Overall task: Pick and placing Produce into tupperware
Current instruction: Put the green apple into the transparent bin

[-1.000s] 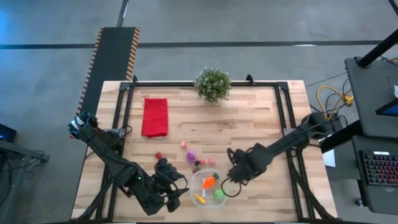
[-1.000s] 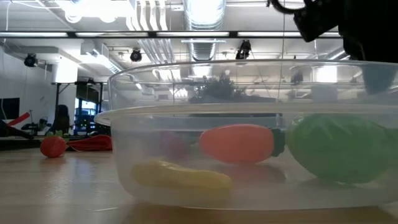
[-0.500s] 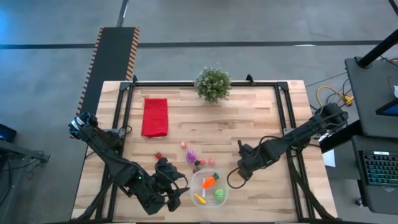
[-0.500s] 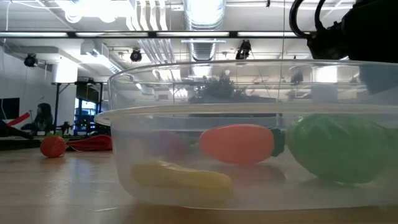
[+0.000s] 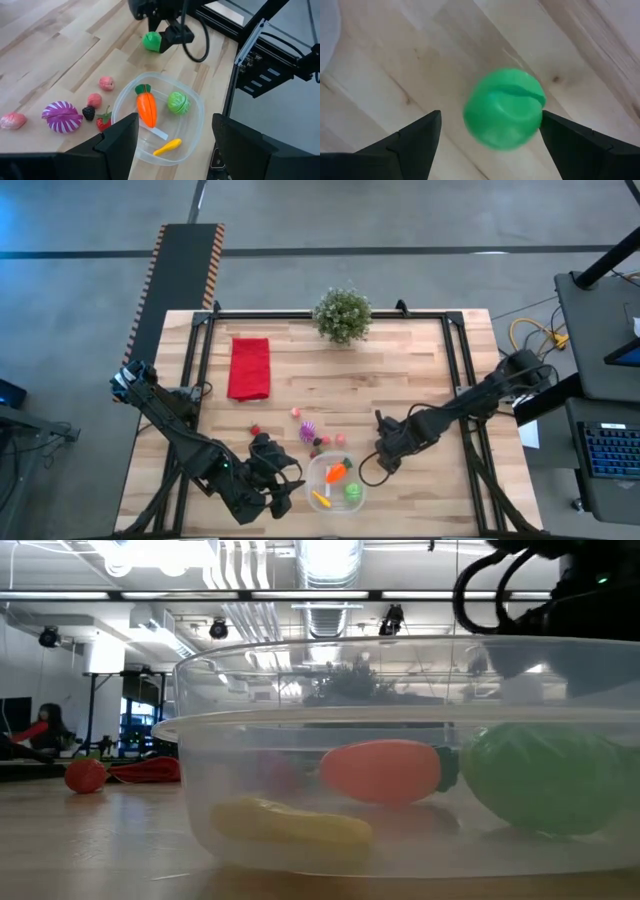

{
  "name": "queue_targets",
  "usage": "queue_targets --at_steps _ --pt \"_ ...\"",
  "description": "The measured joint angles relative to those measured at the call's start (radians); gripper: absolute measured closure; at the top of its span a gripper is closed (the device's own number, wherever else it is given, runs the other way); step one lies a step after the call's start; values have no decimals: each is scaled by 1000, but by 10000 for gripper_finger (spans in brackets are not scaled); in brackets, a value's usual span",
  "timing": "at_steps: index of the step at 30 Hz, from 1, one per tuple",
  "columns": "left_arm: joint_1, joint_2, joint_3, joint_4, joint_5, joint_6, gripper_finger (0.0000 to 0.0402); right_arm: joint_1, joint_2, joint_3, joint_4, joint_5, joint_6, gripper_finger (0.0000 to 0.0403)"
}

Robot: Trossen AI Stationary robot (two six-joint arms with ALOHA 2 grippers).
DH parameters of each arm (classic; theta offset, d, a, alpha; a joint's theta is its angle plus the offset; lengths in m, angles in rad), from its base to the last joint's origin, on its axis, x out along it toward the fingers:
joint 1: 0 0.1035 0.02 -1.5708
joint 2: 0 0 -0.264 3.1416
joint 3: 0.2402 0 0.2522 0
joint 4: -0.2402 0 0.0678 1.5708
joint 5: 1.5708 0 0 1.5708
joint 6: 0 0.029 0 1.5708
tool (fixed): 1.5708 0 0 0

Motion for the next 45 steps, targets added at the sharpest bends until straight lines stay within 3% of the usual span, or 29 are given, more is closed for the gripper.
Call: queue_targets --at_steps 7,17,34,45 --pt "0 0 0 0 0 0 162 -21 41 31 30 -19 -45 81" --pt "0 0 0 0 0 0 162 -21 41 25 22 -27 -56 139" --pt "0 0 -15 1 0 -7 162 -18 33 29 21 -37 -56 172" --pt "0 0 -18 2 -14 -27 162 -11 41 322 -50 -22 -156 167"
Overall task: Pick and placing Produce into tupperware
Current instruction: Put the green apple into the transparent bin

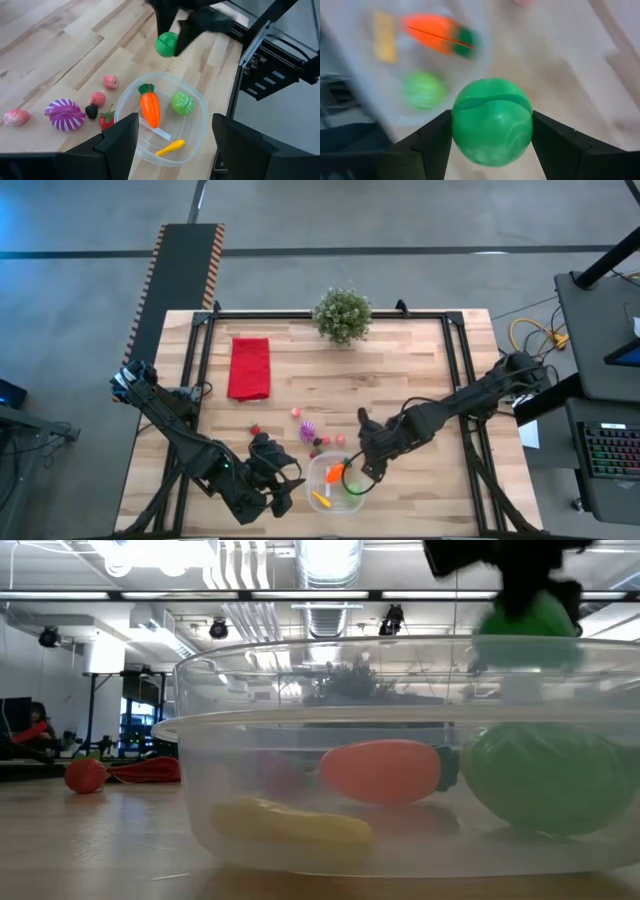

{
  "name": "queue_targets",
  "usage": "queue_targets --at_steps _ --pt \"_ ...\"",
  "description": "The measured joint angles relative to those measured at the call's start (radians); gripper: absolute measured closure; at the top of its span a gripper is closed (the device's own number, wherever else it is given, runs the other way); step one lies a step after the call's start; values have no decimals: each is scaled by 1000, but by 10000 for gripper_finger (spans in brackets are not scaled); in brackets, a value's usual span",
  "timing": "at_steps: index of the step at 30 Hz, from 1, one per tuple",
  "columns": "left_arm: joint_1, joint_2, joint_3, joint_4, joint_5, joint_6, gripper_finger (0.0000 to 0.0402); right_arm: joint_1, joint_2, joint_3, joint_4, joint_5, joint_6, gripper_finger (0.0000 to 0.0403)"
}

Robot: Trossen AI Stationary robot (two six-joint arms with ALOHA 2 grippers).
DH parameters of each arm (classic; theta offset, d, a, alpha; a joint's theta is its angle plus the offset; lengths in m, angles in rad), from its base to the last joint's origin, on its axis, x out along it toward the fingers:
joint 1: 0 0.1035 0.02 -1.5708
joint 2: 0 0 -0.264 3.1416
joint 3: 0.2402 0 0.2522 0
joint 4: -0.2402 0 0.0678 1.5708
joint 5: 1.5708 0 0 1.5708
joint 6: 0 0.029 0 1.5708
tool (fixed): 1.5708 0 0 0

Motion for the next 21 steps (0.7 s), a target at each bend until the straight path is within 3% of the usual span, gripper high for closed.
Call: queue_targets --at_steps 6,15,21 --pt "-10 -1 -1 7 -38 0 162 12 79 169 -2 20 -60 167" --pt "-66 -43 -1 4 -88 -2 162 13 331 344 -52 -31 -199 167" --pt "-90 -58 -2 4 -139 -3 162 14 381 399 -110 -39 -225 163"
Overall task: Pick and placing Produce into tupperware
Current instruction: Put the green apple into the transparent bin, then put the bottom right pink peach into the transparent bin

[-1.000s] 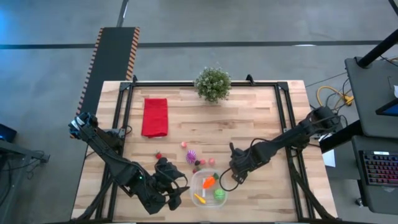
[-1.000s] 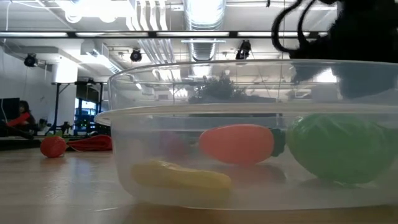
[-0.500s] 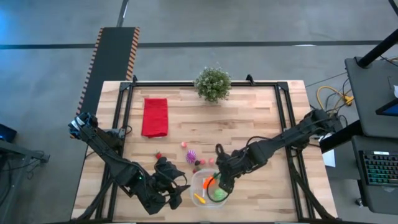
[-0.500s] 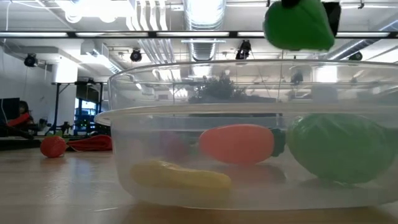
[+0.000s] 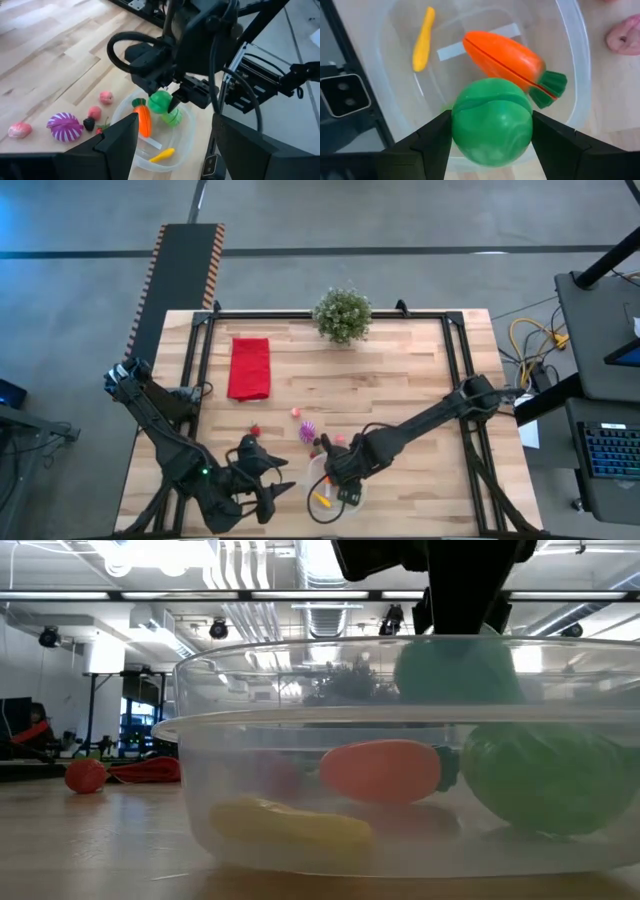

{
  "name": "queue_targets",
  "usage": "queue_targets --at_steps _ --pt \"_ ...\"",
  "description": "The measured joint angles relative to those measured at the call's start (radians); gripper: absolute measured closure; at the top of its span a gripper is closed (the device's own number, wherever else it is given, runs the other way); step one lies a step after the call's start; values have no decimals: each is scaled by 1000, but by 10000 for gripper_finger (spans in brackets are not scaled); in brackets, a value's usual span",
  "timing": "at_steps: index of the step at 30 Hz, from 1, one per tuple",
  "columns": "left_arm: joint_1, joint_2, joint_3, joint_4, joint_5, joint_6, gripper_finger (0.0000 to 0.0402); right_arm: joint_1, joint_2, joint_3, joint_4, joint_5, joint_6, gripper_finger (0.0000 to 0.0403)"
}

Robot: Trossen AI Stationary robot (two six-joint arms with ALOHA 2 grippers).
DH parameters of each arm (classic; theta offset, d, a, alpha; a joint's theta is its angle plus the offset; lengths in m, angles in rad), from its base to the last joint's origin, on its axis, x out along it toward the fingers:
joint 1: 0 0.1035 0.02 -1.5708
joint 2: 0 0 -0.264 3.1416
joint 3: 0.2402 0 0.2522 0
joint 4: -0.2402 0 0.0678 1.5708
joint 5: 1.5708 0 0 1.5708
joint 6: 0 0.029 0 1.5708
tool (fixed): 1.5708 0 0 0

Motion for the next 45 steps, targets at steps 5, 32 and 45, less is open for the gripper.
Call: queue_targets --at_steps 5,32,45 --pt "1 0 -8 0 -1 -1 162 3 2 8 0 0 4 135" --pt "2 2 -46 2 -23 -78 162 -321 -71 -41 -163 -44 -97 98" --pt "2 2 -46 -9 -39 -77 162 -328 2 -43 -113 -70 -177 122"
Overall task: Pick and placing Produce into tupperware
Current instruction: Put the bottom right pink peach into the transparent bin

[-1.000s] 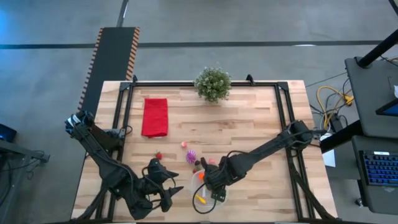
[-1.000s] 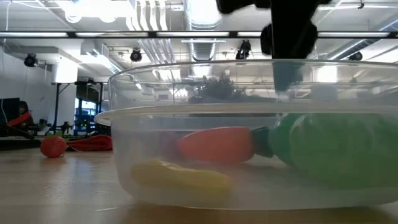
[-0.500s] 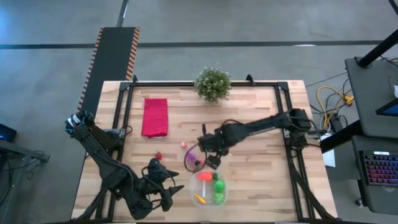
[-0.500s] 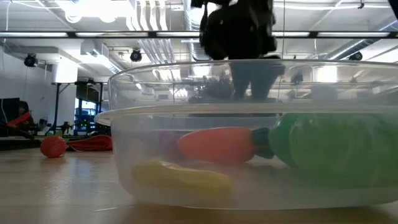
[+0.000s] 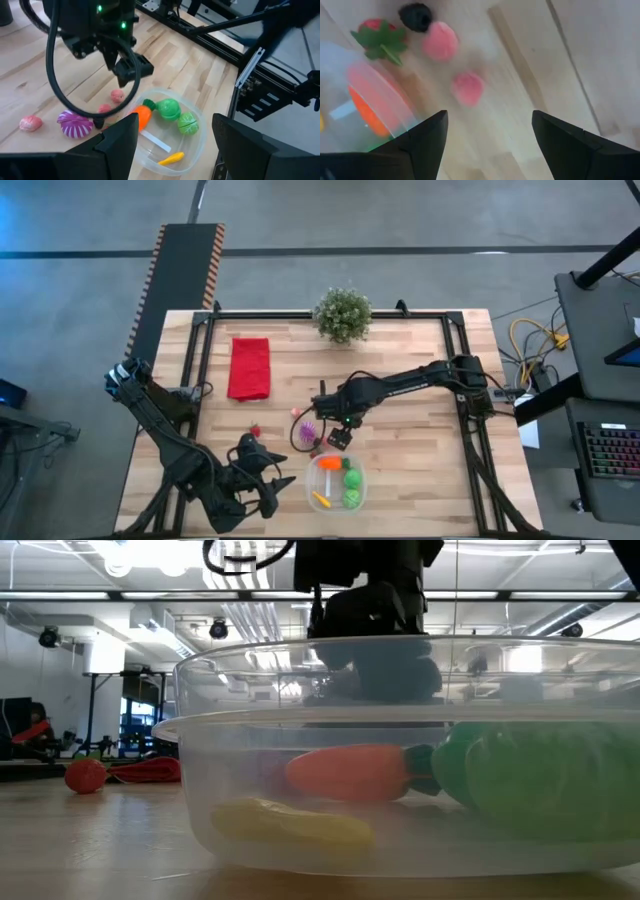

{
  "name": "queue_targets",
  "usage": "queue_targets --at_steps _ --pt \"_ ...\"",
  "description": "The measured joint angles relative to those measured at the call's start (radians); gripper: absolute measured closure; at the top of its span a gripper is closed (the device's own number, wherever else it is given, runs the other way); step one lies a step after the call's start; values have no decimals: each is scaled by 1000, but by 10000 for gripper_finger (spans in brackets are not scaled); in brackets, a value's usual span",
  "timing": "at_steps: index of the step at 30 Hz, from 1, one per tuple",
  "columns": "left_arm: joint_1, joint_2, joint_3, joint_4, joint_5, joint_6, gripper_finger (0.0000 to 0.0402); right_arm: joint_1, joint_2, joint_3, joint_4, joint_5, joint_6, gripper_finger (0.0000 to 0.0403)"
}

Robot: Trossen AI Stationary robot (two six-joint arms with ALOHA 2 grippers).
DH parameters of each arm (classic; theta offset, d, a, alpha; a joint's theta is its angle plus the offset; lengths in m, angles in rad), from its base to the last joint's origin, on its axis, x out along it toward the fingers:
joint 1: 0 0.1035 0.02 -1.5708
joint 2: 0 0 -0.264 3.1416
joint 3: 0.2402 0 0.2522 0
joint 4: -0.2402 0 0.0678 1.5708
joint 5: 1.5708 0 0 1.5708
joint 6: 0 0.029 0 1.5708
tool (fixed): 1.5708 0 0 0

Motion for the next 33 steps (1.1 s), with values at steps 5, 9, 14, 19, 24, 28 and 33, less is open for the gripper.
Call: queue_targets --at_steps 5,9,14,19,24,28,33 --pt "0 0 0 -5 -1 -1 162 -1 10 0 24 8 -3 122" --pt "0 0 0 -5 -4 -2 162 2 48 -2 30 11 -7 122" --pt "0 0 0 -4 -4 -3 162 14 78 -2 58 6 -7 124" --pt "1 0 0 -6 -4 -3 162 16 77 -1 67 15 -5 124" --pt "1 0 0 -8 -4 -3 162 23 80 -2 95 17 16 127" --pt "2 0 0 -15 -4 -3 162 37 80 -2 103 11 20 147" --pt "2 0 0 -15 -4 -3 162 43 80 -12 104 26 23 174"
